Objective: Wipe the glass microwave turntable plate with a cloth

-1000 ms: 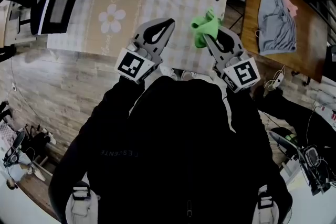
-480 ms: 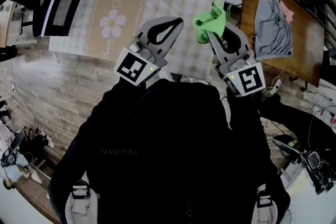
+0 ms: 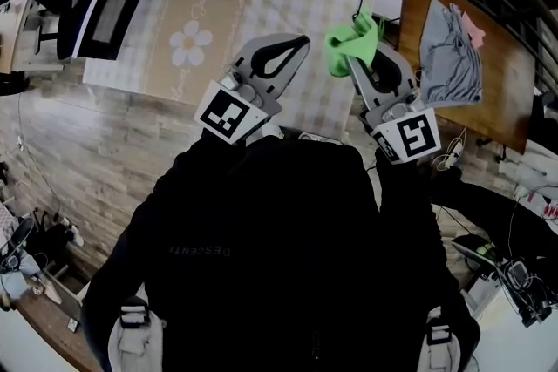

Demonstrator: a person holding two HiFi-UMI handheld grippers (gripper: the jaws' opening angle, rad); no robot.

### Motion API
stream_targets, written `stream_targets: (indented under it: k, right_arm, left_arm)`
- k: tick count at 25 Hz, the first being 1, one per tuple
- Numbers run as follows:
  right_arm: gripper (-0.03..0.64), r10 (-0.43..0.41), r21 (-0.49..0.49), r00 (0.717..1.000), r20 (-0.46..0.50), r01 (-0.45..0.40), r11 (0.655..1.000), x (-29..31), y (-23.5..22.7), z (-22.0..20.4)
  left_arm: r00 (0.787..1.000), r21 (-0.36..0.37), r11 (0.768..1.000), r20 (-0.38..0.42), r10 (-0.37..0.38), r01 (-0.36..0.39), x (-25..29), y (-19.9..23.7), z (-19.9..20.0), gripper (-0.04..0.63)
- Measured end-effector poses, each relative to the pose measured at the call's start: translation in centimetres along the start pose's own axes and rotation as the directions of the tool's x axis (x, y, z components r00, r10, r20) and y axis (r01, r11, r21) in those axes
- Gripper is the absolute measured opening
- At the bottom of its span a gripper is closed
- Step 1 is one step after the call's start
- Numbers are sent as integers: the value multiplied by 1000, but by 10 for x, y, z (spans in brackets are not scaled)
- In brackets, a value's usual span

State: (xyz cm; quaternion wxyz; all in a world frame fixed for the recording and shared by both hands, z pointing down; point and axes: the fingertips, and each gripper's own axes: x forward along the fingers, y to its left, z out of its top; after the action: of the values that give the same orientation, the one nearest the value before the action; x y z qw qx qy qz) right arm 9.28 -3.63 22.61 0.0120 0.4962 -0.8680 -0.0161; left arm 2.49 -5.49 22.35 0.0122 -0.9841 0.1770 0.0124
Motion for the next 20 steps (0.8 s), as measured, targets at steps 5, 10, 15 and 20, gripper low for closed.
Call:
stream_targets:
  k: [5,10,15,20]
  right_arm:
    - [94,-3,10,1000,-5,3,1000,0,-3,-4]
    - [94,5,14,1000,-6,-5,1000,1,-2,-7]
    - [94,6,25,1000,-8,-6,1000,0,-1,-8]
    - [94,8,24,1000,-15,-7,1000,0,-2,-10]
  left_arm:
    - [1000,-4,1000,-9,0,0,3,-4,-4,21]
    - [1000,-8,1000,-18,-7,7,6,-6,-8,21]
    - [1000,-12,1000,-22,-9,8,7,-7,-8,21]
    - [1000,-21,1000,-27,-9,9,7,-6,-10,21]
